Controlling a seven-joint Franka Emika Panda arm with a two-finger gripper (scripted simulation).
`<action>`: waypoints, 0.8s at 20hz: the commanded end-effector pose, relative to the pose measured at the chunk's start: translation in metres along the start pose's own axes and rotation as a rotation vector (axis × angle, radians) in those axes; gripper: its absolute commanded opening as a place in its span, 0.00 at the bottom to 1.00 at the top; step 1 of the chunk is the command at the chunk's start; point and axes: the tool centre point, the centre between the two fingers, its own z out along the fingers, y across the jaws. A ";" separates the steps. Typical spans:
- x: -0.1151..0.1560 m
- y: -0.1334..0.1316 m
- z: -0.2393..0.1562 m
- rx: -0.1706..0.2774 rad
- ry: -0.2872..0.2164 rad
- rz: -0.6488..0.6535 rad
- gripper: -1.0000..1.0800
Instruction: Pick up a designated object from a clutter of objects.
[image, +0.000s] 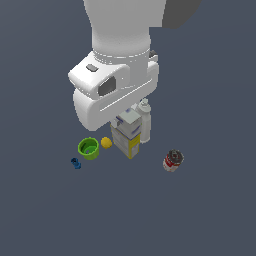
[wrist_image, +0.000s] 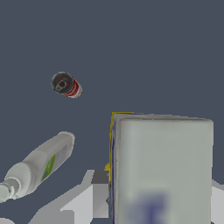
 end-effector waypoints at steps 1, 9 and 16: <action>0.007 -0.004 -0.024 0.001 -0.001 0.000 0.00; 0.025 -0.010 -0.080 0.001 0.000 0.000 0.00; 0.033 -0.012 -0.104 0.001 0.000 0.000 0.00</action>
